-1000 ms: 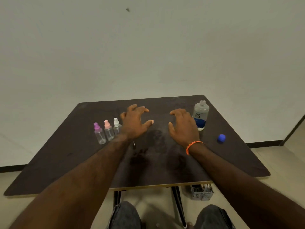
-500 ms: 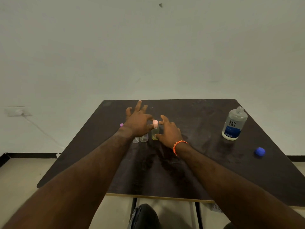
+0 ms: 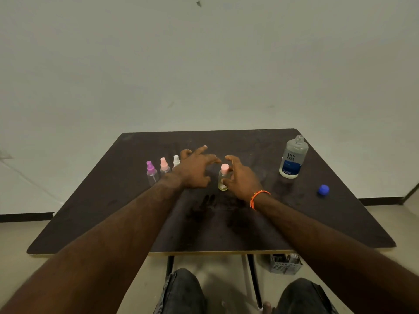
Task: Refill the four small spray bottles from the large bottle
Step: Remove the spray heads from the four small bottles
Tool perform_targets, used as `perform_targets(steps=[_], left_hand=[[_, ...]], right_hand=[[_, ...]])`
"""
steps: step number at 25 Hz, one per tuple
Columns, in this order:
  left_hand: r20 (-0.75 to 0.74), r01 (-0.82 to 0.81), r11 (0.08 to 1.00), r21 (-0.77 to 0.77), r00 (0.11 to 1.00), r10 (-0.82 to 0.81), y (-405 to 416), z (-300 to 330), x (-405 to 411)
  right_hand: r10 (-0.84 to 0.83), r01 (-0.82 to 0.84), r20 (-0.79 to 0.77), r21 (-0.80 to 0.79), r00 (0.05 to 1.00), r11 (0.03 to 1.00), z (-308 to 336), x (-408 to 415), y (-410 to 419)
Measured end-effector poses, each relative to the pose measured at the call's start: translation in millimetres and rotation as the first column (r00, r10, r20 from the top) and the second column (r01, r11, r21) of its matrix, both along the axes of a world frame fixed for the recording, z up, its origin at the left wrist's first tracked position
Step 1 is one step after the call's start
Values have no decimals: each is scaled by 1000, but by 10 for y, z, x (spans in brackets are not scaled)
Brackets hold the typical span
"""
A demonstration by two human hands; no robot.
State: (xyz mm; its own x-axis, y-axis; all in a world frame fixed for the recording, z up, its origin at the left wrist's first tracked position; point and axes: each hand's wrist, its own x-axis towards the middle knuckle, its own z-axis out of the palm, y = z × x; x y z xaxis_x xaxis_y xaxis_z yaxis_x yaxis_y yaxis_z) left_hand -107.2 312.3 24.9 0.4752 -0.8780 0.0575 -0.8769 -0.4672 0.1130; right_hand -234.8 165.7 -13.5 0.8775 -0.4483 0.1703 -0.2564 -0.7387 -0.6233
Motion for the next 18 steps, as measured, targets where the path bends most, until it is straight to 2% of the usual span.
perform_targets(steps=[6,9,13,18], left_hand=[[-150,28,998,-54,988,-36,-237,-323,-390],[-258,-12,971,-241,965,-52,-259,-528,-463],[-316,-121,890,-440,948,-27,-257,-724,-444],[-272,-139,919,-368,962,36,-305,-680,-425]], right_hand=[[-22,27,-55,82,998,996,57,-415,-157],[-24,28,-41,104,999,994,74,-453,-138],[40,-35,-34,160,999,987,61,-422,-124],[-12,17,52,-113,999,993,209,-327,-150]])
